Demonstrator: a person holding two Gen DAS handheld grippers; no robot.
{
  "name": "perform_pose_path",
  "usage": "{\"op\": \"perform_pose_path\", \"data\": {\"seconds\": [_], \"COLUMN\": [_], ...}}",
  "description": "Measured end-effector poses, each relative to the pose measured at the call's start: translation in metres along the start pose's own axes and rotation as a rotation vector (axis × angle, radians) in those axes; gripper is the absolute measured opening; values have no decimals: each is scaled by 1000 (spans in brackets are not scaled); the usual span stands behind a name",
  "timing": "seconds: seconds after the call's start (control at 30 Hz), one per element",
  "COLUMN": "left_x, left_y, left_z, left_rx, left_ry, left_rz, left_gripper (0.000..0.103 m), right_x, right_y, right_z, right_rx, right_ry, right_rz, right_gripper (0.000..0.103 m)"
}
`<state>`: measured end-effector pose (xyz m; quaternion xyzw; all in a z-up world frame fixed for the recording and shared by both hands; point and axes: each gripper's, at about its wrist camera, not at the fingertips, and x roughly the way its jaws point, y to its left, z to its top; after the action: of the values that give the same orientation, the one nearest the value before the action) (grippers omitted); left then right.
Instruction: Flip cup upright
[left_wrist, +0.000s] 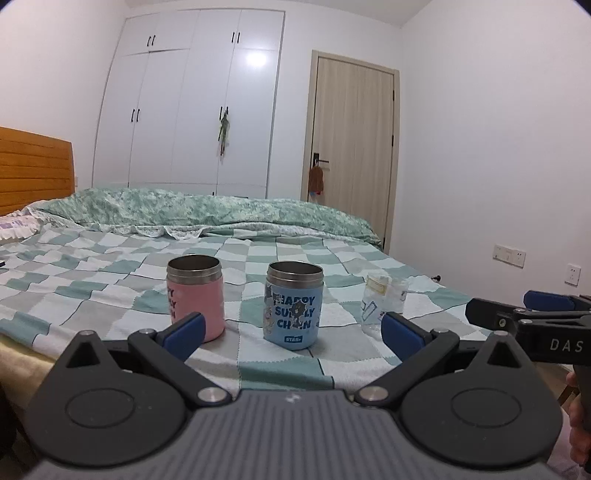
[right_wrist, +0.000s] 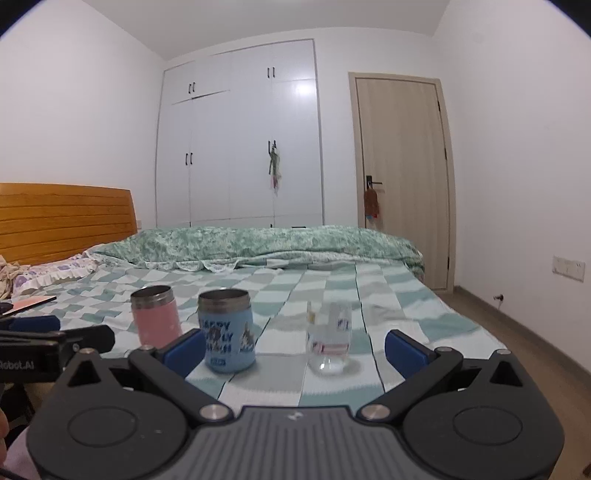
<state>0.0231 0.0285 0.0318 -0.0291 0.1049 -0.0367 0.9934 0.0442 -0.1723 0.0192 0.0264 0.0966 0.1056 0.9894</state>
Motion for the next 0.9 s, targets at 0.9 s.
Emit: {"op": "perform_pose_path", "data": {"seconds": [0.9], "left_x": [-18], "left_y": [9], "left_z": [-23], "left_rx": [-14], "left_ry": [-41], "left_rz": [16], "left_gripper": [103], "right_x": [-11], "right_y": [-2], "right_z": [-17], "right_rx": [34], "right_ry": [0], "right_rz": [-15], "right_gripper": [103]}}
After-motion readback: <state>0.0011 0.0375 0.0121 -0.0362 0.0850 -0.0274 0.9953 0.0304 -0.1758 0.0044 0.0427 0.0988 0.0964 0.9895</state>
